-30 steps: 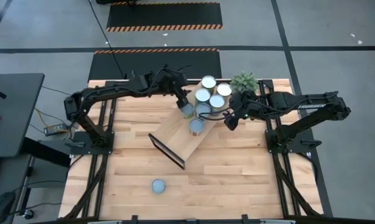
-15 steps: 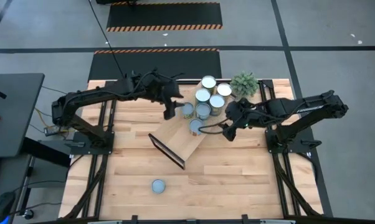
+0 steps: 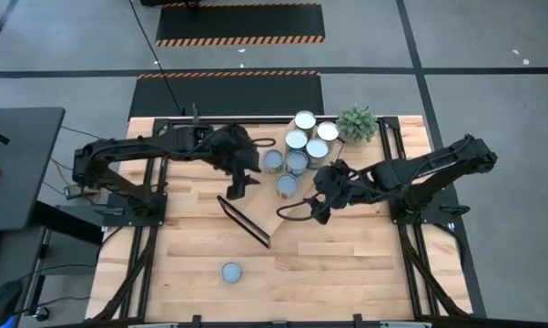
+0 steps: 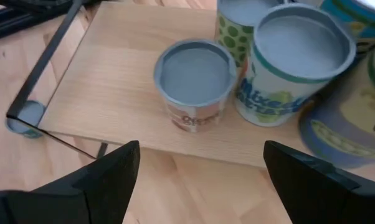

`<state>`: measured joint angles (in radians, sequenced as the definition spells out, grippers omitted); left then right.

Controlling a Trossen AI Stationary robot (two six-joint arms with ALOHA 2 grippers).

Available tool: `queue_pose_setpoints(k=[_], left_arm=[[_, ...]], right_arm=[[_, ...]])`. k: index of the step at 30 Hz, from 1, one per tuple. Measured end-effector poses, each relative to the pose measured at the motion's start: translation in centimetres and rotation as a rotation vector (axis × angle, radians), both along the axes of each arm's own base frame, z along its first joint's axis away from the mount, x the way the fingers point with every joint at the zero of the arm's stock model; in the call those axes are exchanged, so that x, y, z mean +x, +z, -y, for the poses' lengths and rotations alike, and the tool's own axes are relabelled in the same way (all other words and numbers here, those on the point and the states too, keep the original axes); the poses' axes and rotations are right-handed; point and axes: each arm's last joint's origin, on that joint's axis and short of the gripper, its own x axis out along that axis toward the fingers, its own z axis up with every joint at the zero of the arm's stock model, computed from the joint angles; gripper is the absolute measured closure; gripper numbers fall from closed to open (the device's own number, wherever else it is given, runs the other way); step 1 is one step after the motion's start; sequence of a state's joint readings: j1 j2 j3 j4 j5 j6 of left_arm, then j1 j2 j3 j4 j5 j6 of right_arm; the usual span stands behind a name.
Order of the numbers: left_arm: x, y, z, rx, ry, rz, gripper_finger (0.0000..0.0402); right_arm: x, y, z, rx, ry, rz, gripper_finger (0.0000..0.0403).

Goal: Pick and place cans onto a shelf
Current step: Put the canned tuna on the shelf

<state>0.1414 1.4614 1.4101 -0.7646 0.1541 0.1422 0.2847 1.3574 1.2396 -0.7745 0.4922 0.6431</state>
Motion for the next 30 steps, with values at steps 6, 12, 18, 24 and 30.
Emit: queue_pose_setpoints(k=[6, 12, 18, 24, 30], left_arm=[[-1.0, 1.1, 2.2, -0.009, -0.055, 0.014, 0.023], [-2.6, 2.3, 4.9, -0.03, -0.129, 0.041, 0.023], [-4.5, 3.1, 8.7, -0.118, -0.284, 0.026, 0.023], [-6.3, 3.1, 12.7, -0.206, -0.366, -0.053, 0.023], [-7.8, 2.9, 16.4, -0.257, -0.384, -0.106, 0.023]], right_arm=[[0.1, 0.0, -1.0, 0.02, 0.002, 0.038, 0.0054], [0.7, -0.3, -2.2, 0.031, 0.012, 0.074, 0.0054], [0.9, -0.7, -2.9, 0.04, 0.01, 0.076, 0.0054], [0.9, -0.6, -3.4, 0.072, 0.001, 0.1, 0.0054], [0.8, -0.3, -4.5, 0.101, 0.028, 0.141, 0.0054]])
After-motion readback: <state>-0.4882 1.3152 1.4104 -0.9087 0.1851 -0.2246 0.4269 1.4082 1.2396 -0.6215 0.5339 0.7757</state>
